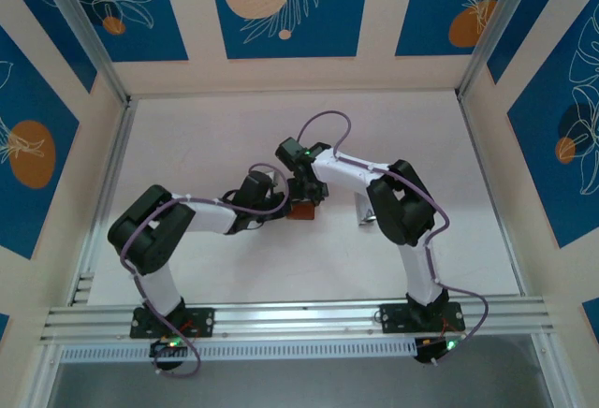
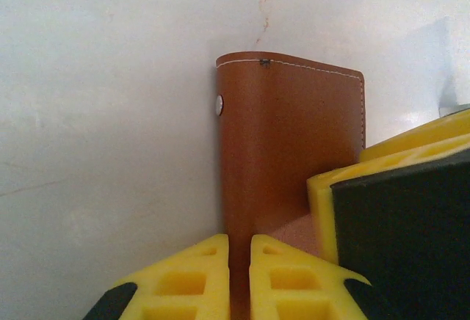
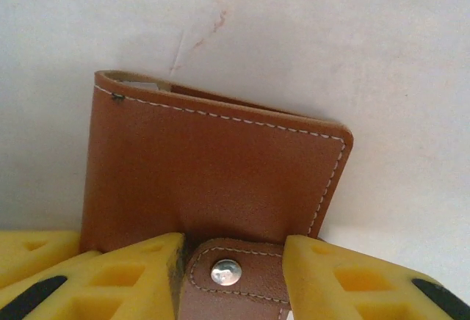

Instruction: Put the credit cards into the card holder

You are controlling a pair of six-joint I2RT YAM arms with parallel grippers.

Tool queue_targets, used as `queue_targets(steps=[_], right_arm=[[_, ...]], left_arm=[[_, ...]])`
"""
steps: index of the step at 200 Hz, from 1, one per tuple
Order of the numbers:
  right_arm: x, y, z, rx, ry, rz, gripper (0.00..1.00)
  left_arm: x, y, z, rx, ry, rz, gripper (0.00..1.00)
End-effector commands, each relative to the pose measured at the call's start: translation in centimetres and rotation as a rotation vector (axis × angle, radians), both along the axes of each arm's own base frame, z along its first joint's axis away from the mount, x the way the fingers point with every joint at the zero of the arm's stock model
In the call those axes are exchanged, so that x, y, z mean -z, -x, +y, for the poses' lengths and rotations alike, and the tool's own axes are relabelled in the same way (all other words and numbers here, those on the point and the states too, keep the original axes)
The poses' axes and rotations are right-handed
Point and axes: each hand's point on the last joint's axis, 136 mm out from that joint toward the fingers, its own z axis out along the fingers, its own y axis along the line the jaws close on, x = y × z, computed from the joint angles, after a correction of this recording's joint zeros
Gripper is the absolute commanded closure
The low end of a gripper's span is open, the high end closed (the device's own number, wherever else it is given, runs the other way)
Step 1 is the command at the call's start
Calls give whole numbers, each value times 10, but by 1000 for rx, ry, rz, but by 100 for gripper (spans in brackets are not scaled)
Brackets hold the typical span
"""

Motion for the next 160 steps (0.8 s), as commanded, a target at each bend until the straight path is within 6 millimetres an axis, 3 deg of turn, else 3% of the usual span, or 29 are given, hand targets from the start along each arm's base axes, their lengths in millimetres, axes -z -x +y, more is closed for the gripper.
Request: queue_targets(steps=[1, 43, 68, 112, 140, 160], right_arm=[[21, 12, -8, 7, 86, 51, 59], [23, 15, -22, 32, 166, 9, 60], [18, 14, -25, 28, 191, -22, 71], [-21, 9, -17, 6, 100, -99, 100], [-45, 9, -26, 6, 77, -124, 100], [-48, 12, -43, 36, 57, -119, 100]], left_arm=[[55, 38, 25, -3, -146, 162, 90], [55, 37, 27, -20, -158, 158, 91], [59, 37, 34, -51, -183, 163, 93], [65, 39, 44, -98, -236, 175, 94], [66, 39, 46, -112, -241, 177, 95], [65, 39, 45, -113, -242, 174, 95]])
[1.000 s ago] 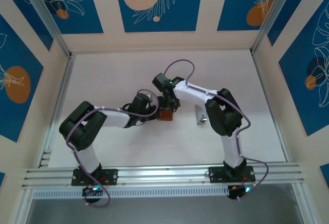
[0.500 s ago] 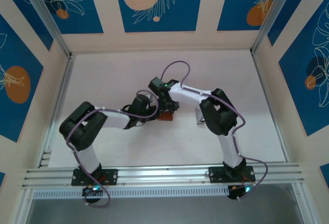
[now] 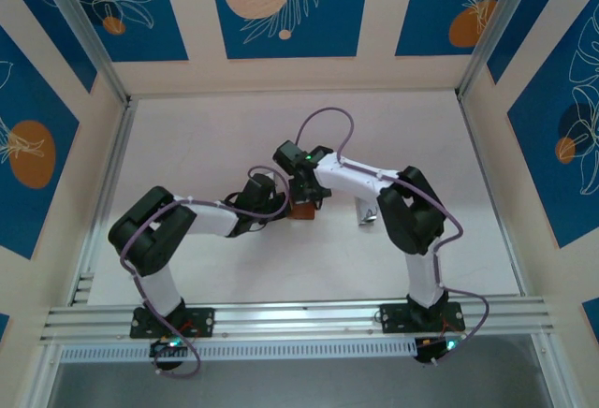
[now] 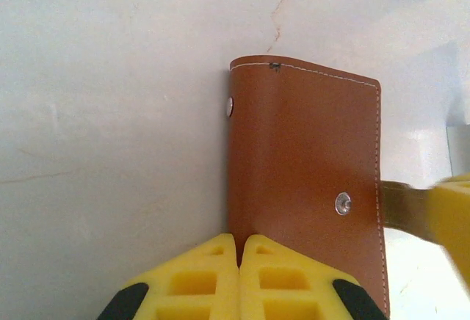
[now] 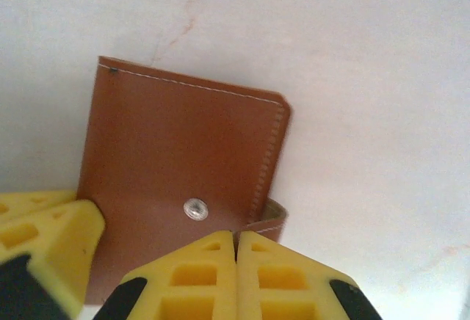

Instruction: Put the credit cards into the card holder

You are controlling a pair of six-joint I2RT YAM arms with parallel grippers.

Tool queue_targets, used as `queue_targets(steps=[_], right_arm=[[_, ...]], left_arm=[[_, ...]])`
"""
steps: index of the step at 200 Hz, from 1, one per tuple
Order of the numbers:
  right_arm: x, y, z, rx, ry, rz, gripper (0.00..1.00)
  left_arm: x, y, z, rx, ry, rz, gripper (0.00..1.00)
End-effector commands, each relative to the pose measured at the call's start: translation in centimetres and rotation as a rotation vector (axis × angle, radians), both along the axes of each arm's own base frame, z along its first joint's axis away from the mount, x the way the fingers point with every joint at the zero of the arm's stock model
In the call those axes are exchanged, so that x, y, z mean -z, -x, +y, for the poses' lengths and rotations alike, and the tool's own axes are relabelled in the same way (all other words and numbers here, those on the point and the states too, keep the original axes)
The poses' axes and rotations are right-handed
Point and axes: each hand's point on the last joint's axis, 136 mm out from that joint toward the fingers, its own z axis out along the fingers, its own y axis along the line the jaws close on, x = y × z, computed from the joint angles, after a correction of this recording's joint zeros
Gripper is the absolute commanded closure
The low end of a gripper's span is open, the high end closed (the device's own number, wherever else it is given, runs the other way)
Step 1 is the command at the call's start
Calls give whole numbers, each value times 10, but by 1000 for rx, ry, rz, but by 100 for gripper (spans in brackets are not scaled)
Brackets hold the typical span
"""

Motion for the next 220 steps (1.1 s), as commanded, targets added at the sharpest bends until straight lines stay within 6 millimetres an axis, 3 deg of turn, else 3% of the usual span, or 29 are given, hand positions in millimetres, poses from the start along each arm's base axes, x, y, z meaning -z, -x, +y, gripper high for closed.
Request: queue_targets(steps=[1, 39, 67, 100, 127, 154, 171, 196, 220], right_arm=[[-15, 7, -24, 25, -9, 10, 100], [6, 9, -56, 133, -29, 46, 99], [11, 7, -75, 247, -61, -11, 92], [-13, 4, -67, 231, -106, -142, 64], [-48, 1, -57, 185, -112, -216, 56], [-82, 4, -31, 79, -148, -250, 63], [-89, 9, -3, -3, -213, -192, 71], [-76, 11, 29, -64, -274, -105, 87], [-49, 5, 35, -45, -250, -41, 99]], left_arm=[[63, 40, 44, -44, -222, 188, 95], [59, 40, 44, -33, -238, 173, 95], [55, 41, 42, -23, -239, 162, 95], [49, 40, 40, -11, -257, 141, 95], [48, 41, 41, -8, -264, 137, 95], [47, 41, 41, -9, -269, 135, 95], [48, 42, 41, -8, -269, 137, 95], [48, 42, 39, -7, -270, 134, 95], [48, 42, 38, -5, -269, 135, 95]])
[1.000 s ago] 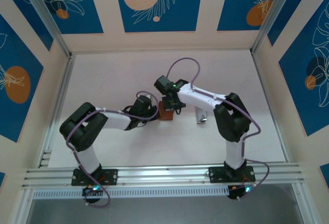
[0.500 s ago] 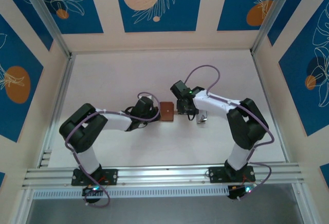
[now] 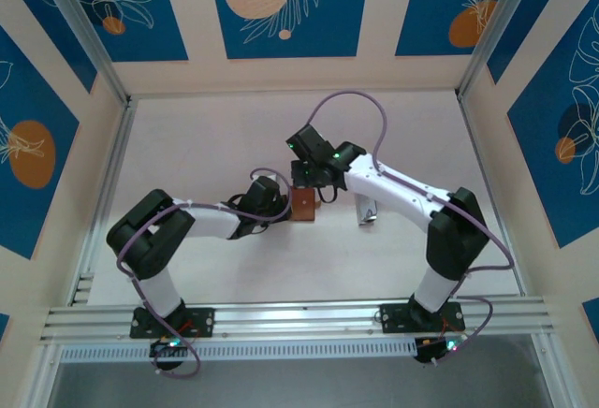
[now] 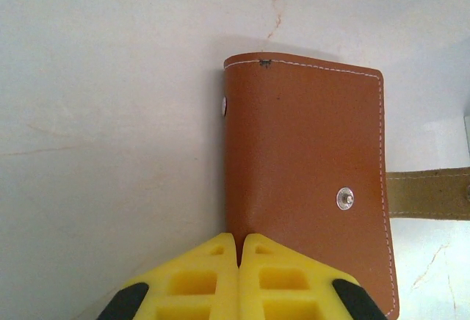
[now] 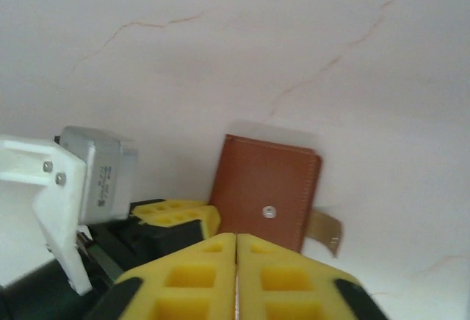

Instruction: Put the credit cards into the card holder

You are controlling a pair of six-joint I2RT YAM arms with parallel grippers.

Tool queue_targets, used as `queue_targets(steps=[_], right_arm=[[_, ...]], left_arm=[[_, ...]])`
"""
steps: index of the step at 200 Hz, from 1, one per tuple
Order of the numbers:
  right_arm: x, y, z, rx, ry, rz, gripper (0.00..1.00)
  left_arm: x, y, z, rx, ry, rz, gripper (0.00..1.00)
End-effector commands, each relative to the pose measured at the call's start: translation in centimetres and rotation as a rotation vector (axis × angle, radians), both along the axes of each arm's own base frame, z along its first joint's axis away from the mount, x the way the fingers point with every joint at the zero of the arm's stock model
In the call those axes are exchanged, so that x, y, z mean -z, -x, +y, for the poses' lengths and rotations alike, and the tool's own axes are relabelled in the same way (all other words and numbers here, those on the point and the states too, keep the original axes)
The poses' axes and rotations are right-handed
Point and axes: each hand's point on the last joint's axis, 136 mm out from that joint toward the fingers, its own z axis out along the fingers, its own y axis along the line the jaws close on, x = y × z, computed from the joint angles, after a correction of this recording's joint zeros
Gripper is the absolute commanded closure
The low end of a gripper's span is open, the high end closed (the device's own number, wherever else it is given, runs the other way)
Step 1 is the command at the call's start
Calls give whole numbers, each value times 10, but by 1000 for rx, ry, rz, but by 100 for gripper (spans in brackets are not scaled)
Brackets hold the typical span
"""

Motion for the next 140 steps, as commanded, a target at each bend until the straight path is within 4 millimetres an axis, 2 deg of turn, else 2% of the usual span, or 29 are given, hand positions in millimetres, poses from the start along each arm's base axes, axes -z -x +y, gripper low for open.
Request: queue_targets(steps=[1, 26, 45, 86, 140], right_arm=[[41, 9, 7, -28, 32, 140, 99], [70, 6, 0, 3, 60, 190, 100], [88, 6, -15, 47, 97, 230, 100], [103, 9, -39, 98, 111, 266, 100], [129, 7, -43, 113, 119, 329, 100]], left_arm=[[49, 35, 38, -6, -204, 153, 95], [49, 35, 40, -8, -211, 149, 94], [49, 35, 40, -7, -214, 149, 95], [52, 36, 42, -9, -218, 150, 94], [52, 38, 43, -6, -218, 152, 94]])
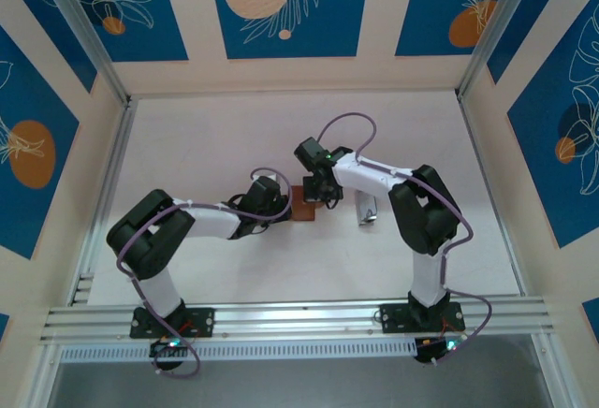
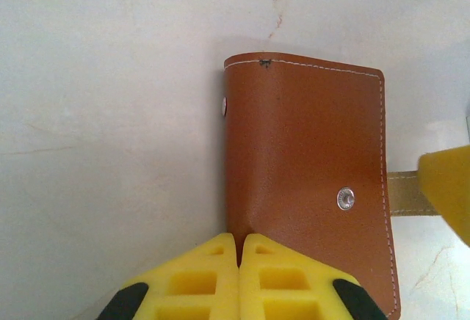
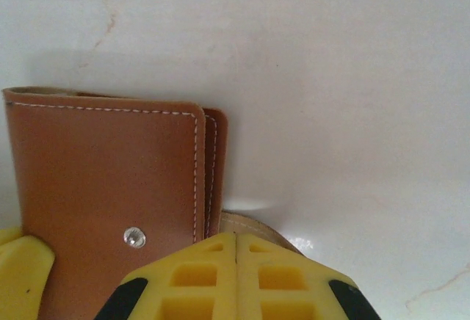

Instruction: Put the credit cards into the card holder

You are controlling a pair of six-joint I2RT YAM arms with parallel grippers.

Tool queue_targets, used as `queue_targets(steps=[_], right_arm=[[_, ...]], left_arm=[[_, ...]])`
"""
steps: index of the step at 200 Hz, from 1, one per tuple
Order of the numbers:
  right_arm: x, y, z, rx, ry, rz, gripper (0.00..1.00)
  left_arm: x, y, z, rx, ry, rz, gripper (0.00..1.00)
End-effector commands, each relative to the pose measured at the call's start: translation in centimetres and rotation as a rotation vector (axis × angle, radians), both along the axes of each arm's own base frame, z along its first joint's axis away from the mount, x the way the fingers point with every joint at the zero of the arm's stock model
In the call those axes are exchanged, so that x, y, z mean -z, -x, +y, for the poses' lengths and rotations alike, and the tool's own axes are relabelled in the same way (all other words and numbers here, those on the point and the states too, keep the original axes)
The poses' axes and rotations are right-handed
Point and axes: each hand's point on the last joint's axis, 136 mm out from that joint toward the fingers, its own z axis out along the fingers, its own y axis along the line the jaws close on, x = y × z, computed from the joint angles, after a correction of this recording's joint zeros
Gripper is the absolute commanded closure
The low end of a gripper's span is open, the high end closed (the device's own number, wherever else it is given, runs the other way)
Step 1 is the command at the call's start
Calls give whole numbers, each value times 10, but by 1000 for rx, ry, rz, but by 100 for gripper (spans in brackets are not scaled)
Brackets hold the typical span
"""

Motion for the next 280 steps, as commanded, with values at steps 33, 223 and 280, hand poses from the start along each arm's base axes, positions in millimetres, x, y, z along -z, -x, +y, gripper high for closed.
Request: queue_targets(steps=[33, 223, 280], right_arm=[[28, 8, 0, 30, -31, 90, 100], [-26, 17, 44, -69, -472, 93, 100], [-36, 13, 50, -80, -488, 91, 100]], left_arm=[[50, 39, 43, -4, -213, 149, 94], [37, 39, 28, 73, -164, 124, 80], [18, 40, 7, 132, -42, 95, 68]])
